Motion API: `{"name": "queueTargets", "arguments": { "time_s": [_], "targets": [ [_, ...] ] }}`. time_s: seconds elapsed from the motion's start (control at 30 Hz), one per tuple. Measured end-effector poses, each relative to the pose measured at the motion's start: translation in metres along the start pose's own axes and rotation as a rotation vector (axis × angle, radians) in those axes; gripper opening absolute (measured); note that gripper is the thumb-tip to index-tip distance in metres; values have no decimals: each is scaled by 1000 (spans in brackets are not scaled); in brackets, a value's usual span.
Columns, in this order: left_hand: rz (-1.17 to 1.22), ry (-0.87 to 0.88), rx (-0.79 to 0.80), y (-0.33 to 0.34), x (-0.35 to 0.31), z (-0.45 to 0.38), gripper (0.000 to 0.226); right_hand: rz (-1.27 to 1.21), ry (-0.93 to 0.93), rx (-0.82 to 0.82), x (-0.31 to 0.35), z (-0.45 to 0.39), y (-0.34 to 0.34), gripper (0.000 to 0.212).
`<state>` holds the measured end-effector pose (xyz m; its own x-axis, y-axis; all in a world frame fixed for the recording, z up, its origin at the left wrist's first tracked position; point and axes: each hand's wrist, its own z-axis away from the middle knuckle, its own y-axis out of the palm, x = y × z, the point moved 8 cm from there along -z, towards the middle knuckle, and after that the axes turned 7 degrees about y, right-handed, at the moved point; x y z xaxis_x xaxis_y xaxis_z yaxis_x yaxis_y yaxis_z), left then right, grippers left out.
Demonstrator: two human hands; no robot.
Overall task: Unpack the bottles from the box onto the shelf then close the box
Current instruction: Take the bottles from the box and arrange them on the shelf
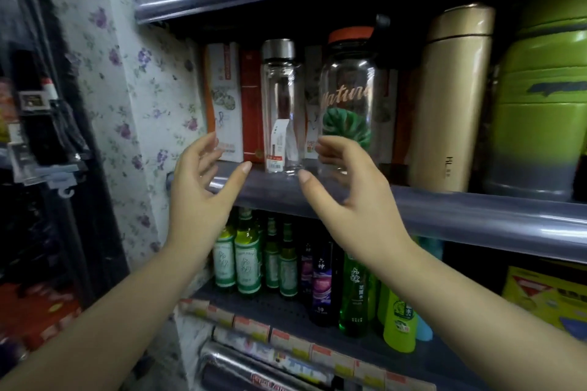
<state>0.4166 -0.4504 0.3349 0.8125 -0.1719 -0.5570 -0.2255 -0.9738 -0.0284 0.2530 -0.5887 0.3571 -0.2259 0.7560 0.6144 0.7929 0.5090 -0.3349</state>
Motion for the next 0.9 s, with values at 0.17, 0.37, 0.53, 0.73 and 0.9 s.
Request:
{"name": "queueTargets", "arguments": {
  "time_s": [0.17, 0.37, 0.53, 0.73, 0.9],
  "targets": [
    [-91, -32, -51, -53, 12, 41, 60, -283, 50, 198, -15, 15, 64, 42],
    [-327, -199, -166, -140, 39, 140, 55, -608, 156, 455, -31, 69, 166, 38],
    [-443, -402, -353, -204, 45, 260, 45, -645, 181, 738, -31, 156, 249, 43],
    [-579, -649, -543, -246, 40, 405, 46, -620, 277, 1021, -44, 286, 316, 43],
    [-606, -847, -600, -255, 47, 517, 50, -560, 407, 1168, -81, 386, 333, 36]
  ]
}}
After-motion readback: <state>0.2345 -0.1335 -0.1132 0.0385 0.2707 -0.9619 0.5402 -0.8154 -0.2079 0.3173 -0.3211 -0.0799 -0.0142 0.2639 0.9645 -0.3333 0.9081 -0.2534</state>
